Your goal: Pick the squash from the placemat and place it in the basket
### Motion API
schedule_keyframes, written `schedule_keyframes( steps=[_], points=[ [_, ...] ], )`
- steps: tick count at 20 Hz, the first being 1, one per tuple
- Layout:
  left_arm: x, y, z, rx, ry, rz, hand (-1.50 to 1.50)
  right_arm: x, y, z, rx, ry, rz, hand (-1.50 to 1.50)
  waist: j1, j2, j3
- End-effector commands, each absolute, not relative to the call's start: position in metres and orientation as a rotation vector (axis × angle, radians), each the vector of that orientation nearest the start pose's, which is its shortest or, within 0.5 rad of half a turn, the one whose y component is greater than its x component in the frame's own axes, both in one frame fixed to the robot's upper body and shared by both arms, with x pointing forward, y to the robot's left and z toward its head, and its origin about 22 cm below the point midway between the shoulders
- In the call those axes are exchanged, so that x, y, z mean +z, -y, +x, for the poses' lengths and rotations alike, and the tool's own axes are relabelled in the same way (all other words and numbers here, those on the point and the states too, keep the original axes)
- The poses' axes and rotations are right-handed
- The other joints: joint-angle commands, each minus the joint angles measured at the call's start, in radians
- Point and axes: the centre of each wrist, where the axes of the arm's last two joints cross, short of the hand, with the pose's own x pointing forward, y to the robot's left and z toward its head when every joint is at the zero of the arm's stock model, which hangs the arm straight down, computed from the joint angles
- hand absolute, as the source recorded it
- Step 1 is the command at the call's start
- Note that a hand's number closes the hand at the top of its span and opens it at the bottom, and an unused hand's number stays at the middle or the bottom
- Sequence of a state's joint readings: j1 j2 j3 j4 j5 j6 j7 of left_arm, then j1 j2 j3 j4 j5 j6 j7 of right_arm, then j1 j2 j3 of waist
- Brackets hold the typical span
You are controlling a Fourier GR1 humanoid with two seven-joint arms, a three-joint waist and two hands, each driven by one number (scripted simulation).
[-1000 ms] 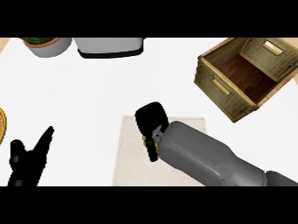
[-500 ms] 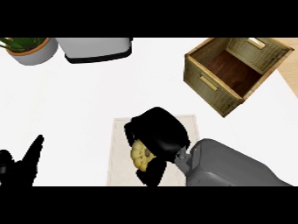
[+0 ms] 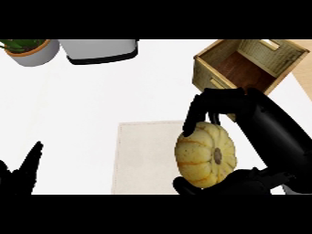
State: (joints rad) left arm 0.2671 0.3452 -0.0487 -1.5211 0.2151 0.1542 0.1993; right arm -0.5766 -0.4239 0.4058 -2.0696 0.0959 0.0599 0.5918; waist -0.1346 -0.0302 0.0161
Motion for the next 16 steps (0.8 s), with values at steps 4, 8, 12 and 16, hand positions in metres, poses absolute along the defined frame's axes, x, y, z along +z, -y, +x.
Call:
schedule_keyframes(
  steps=[4, 8, 12, 16],
  points=[
    [-0.052, -0.305, 0.168, 0.056, 1.001, 0.210, 0.00, 0.305, 0.228, 0.208, 0.703, 1.922, -0.323, 1.50, 0.063, 0.021, -0.016],
    [-0.057, -0.299, 0.174, 0.002, 1.006, 0.175, 0.00, 0.348, 0.272, 0.212, 0.598, 1.913, -0.355, 1.50, 0.088, 0.026, -0.017],
    [-0.052, -0.296, 0.182, -0.027, 1.026, 0.164, 0.00, 0.381, 0.312, 0.216, 0.566, 1.864, -0.401, 1.50, 0.118, 0.028, -0.016],
    [-0.065, -0.306, 0.190, -0.020, 1.015, 0.165, 0.00, 0.405, 0.323, 0.225, 0.565, 1.812, -0.440, 1.50, 0.131, 0.031, -0.018]
  ],
)
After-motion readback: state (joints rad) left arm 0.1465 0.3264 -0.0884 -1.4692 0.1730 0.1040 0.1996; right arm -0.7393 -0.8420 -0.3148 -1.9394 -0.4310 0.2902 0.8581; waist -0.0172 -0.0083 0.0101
